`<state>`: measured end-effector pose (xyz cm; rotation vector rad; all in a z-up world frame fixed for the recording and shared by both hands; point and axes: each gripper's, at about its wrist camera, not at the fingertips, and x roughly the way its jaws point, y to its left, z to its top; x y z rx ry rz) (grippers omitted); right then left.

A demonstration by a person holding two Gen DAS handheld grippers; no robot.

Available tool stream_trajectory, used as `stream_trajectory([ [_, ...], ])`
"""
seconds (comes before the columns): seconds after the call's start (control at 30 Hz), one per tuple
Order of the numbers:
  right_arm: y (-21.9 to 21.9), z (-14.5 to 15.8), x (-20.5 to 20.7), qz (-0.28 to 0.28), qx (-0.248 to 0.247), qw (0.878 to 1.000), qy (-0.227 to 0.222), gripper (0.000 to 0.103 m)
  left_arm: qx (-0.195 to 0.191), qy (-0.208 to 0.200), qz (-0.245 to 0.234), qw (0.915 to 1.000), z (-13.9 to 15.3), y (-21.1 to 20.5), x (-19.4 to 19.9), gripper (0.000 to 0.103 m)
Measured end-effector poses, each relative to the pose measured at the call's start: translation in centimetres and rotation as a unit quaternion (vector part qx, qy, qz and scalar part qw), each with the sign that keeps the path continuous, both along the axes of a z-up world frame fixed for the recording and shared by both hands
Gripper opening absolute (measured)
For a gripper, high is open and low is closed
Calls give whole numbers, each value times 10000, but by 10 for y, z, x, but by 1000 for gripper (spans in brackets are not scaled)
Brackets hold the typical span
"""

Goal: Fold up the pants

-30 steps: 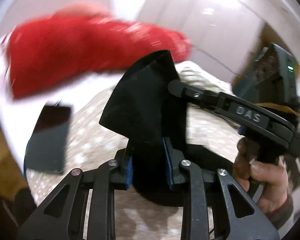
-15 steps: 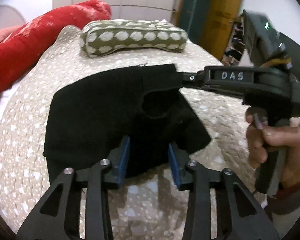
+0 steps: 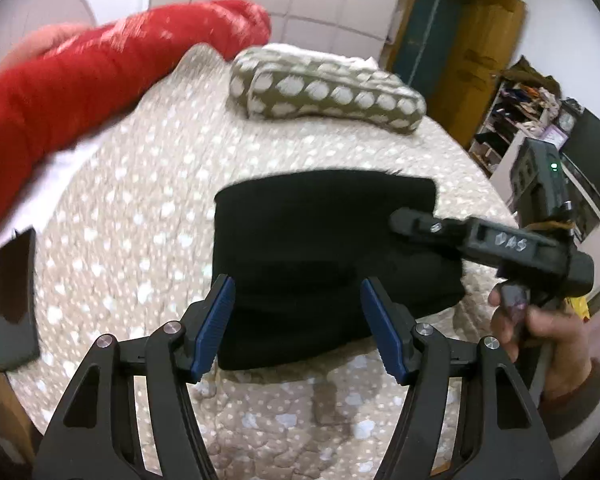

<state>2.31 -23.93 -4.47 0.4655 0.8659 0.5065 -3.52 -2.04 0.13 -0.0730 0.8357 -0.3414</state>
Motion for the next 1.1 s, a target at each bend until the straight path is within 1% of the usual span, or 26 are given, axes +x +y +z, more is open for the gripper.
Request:
stream_trajectory([
  [0.03, 5, -3, 0, 30, 17, 10000, -51, 35, 83, 57, 31, 9999, -3, -1, 0, 66],
  [0.07, 11, -1, -2, 48, -80, 9998, -178, 29, 106, 66, 39, 9999, -4, -3, -2, 66],
  [0.1, 13, 4, -5, 75, -180, 9993, -313, 21, 97, 62, 41, 9999, -3, -4, 1, 66],
  [0.13, 12, 10, -9, 97, -197, 9986, -480, 10, 48, 21, 36, 10000, 1, -4, 3, 66],
  [0.23, -2, 28, -18, 96, -108, 9973, -722, 10, -60, -191, 100, 9998, 14, -2, 6, 66],
  [0.3, -12, 37, -25, 2, -236, 9962, -837, 10, -51, -212, 150, 9996, 18, -6, 12, 66],
  [0.33, -18, 39, -26, -70, -266, 9962, -822, 10, -39, -200, 150, 9997, 17, -9, 16, 66],
  [0.43, -35, 32, -28, -358, -407, 9965, -639, 10, 68, -84, 169, 9998, 5, -19, 27, 66],
  [0.47, -39, 25, -26, -445, -417, 9968, -507, 10, 148, 64, 186, 9997, -4, -23, 33, 66],
  [0.53, -40, 7, -18, -402, -582, 9973, -170, 11, 220, 326, 190, 9990, -19, -28, 41, 66],
  [0.57, -40, 2, -16, -415, -665, 9968, -138, 11, 219, 390, 193, 9988, -25, -30, 44, 66],
  [0.6, -40, 3, -16, -443, -680, 9965, -198, 13, 199, 400, 209, 9988, -27, -29, 45, 67],
  [0.63, -41, 7, -17, -444, -713, 9962, -222, 19, 178, 418, 225, 9987, -28, -28, 47, 67],
  [0.67, -42, 14, -18, -536, -878, 9944, -258, 22, 160, 431, 227, 9987, -26, -26, 47, 67],
  [0.7, -45, 22, -21, -682, -1080, 9911, -365, 25, 170, 426, 237, 9987, -23, -25, 47, 67],
  [0.73, -48, 33, -25, -827, -1248, 9873, -537, 25, 235, 350, 278, 9987, -17, -23, 46, 67],
  [0.77, -51, 43, -29, -877, -1266, 9857, -687, 25, 281, 254, 323, 9988, -12, -22, 46, 67],
  [0.83, -50, 59, -35, -707, -1054, 9872, -963, 25, 293, 102, 411, 9987, -5, -19, 49, 68],
  [0.9, -38, 64, -36, -403, -1088, 9873, -1081, 25, 268, 105, 463, 9985, -3, -19, 55, 68],
  [1.0, -15, 51, -22, -194, -1451, 9851, -900, 25, 345, 130, 459, 9983, -7, -26, 65, 68],
  [1.1, -6, 24, 0, -212, -1723, 9834, -534, 24, 416, 223, 462, 9978, -14, -31, 75, 68],
])
